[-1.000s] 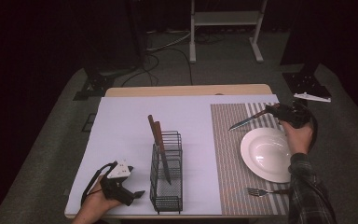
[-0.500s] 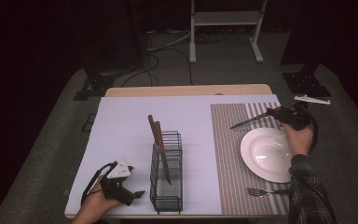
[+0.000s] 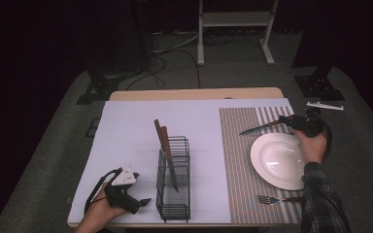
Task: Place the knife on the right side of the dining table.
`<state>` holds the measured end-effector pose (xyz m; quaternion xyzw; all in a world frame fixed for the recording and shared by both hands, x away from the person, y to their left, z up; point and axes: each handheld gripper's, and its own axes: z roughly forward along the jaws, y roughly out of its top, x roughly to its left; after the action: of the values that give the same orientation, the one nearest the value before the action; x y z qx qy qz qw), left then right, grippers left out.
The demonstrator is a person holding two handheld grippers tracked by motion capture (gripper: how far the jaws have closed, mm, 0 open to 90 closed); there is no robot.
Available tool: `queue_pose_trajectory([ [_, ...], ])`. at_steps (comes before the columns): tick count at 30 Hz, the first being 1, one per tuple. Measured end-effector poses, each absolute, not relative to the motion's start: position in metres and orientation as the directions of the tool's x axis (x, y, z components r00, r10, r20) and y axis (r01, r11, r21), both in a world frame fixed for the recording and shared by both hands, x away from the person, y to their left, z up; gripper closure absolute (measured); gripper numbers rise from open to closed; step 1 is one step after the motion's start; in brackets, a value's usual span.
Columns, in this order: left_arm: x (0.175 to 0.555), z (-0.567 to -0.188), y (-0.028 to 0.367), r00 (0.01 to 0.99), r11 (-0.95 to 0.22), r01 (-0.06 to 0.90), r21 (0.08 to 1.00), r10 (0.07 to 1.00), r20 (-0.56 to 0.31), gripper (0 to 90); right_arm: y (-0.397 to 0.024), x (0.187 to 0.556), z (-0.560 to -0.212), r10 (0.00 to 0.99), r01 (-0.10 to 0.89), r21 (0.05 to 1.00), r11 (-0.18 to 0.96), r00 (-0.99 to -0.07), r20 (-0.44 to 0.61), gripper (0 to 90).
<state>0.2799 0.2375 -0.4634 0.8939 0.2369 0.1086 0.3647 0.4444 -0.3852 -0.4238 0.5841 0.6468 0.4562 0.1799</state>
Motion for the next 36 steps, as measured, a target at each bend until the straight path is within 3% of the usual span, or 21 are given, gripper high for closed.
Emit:
queue_pose_trajectory([
  [36,0.2799,-0.4633,0.2375,0.864,-0.622,0.344,0.703,0.502,0.022,0.0,-0.3898,0.445,-0.4296,0.928,0.629,0.767,-0.126,-0.199,0.316,30.1],
])
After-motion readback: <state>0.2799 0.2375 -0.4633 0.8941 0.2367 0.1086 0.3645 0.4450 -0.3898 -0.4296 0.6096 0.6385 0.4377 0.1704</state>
